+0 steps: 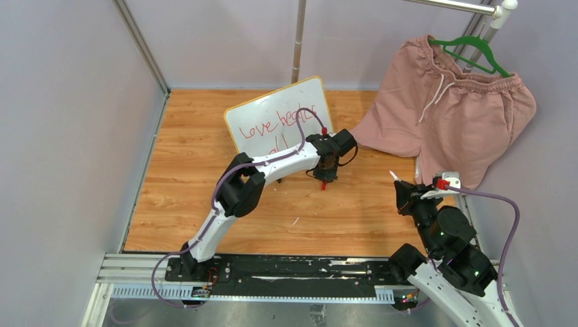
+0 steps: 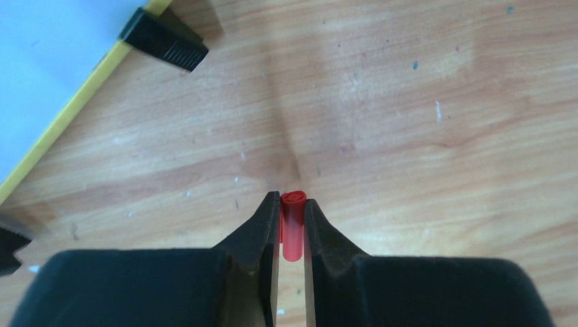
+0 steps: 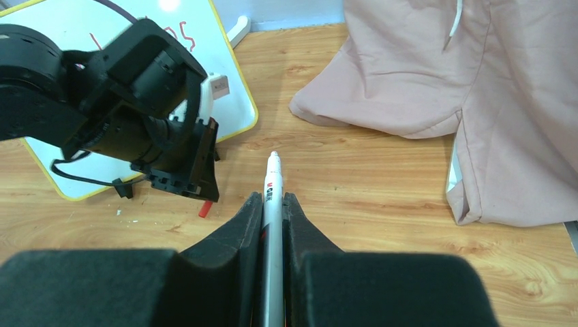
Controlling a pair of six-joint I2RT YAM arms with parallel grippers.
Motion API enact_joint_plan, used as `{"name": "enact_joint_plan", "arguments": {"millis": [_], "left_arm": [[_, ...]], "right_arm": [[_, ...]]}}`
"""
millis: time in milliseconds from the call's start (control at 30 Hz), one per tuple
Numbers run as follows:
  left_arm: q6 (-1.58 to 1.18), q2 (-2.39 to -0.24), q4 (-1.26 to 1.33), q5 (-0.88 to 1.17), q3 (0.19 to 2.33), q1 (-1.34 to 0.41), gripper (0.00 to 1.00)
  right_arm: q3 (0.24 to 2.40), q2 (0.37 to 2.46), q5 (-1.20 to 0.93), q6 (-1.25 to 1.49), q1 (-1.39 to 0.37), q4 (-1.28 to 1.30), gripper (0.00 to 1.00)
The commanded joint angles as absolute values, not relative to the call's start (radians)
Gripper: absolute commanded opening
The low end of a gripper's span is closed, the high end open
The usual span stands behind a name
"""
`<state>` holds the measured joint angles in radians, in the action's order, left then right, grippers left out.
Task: Write a sentence on the whiteboard
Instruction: Close the whiteboard marker at the center of the board.
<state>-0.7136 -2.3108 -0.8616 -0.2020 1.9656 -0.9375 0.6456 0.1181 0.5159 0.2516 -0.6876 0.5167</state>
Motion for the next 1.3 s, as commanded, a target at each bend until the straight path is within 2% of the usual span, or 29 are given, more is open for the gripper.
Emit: {"name": "enact_joint_plan", "arguments": {"millis": [0,467,800,1000,1267], "left_arm": [[-0.739,-2.152,-0.826,-0.195,1.910,-0.931,0.00],[-0.815,-1.566,-0.471,-0.196,1.422,-0.913,0.00],[-0.861,-1.121,-0.228,-0.216,1.058,-0.784,0.00],[-0.895,-0.917,-0.087,-0.264,0.946,-0.759,0.00],[-1.003,-0.780,0.067,-0.324,0.840,-0.758,0.00]], "right_arm": [[0.647,0.128,0.484,0.268,-0.697,0.499,0.00],[0.668,0.278,0.284,0.278,-0.698,0.381,0.00],[0.654,0.442,0.020,0.305,-0.701,0.189,0.00],[0.623,0.540,0.019,0.324,-0.769,-0.021,0.00],[0.569,0.658,0.198,0.227,-1.044,-0.398,0.00]]}}
